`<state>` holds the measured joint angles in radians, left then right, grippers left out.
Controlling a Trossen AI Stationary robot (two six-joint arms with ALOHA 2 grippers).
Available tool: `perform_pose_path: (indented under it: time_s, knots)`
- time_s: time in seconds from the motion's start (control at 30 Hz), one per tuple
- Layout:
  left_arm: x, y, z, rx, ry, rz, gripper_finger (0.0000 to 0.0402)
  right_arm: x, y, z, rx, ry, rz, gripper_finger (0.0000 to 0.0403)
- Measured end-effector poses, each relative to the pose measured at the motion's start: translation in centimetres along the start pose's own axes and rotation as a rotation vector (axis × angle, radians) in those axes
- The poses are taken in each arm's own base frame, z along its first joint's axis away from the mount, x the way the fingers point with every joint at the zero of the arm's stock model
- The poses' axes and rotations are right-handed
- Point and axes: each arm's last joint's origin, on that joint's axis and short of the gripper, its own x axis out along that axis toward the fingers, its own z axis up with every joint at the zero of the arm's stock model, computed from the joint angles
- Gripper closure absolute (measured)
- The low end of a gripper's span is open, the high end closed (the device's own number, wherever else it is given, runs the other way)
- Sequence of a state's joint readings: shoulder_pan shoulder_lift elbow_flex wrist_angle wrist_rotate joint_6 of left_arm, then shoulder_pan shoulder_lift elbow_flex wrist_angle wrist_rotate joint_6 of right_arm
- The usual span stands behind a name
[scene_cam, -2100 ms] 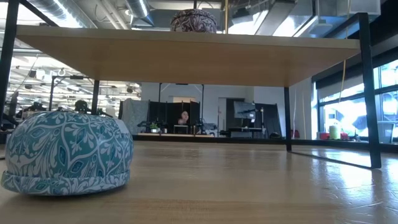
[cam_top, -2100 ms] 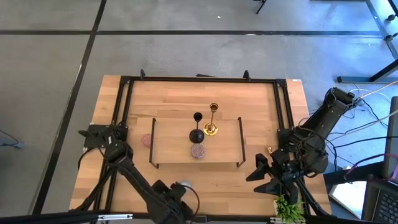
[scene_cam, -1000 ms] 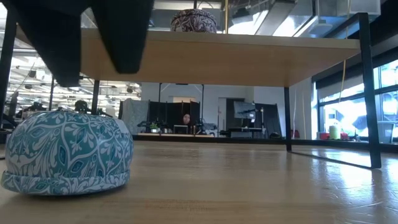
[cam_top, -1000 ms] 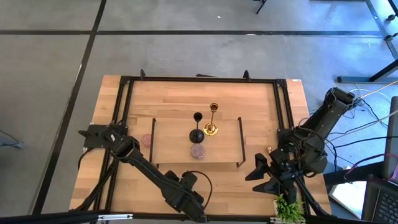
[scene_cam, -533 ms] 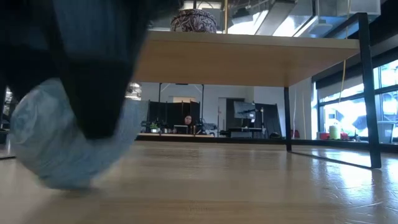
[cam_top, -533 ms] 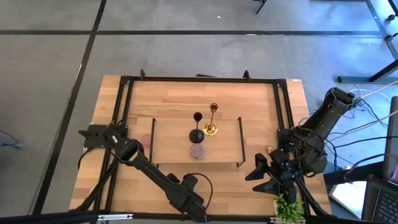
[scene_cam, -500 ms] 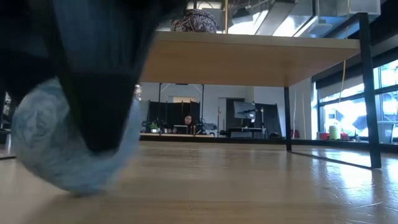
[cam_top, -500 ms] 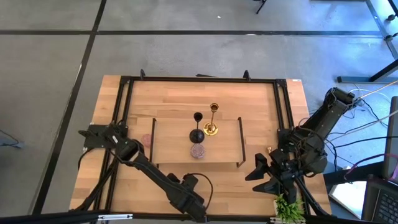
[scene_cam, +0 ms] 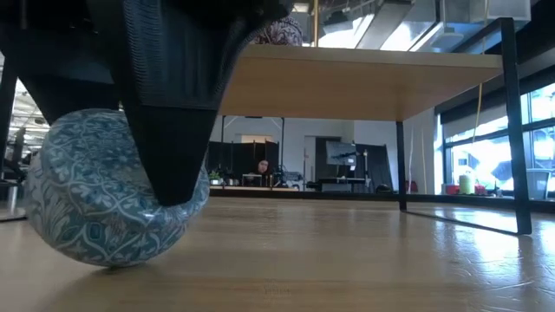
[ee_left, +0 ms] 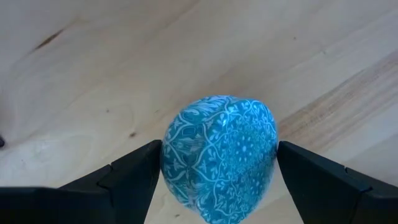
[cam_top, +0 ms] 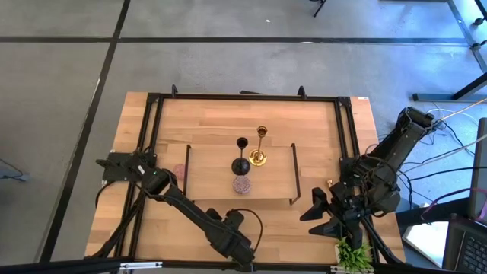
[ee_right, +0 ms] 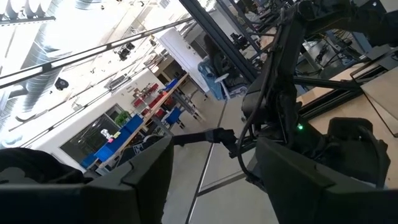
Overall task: Pick & Place candle stick holders
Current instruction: Put the blue scented candle on the shelf
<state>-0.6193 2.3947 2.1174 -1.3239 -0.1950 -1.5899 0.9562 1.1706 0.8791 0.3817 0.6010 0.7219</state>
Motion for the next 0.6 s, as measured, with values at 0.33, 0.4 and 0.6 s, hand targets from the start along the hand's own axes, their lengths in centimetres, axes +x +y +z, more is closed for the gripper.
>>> perform_pose_path:
  time_s: [0.33,0.4,0.6]
  knots:
    - [0.0,0.0,-0.09,0.029,0.024,0.0,0.0088,0.0,-0.09,-0.1,-0.008,0.009,-0.008,0.0171]
    - [0.0,0.03,-0.08,0.034,0.022,0.003,0.0088,0.0,-0.09,-0.1,-0.009,0.009,-0.008,0.0171]
    - [0.02,0.1,0.06,0.062,0.016,0.011,0.0088,0.0,-0.1,-0.11,-0.01,0.01,-0.009,0.0171]
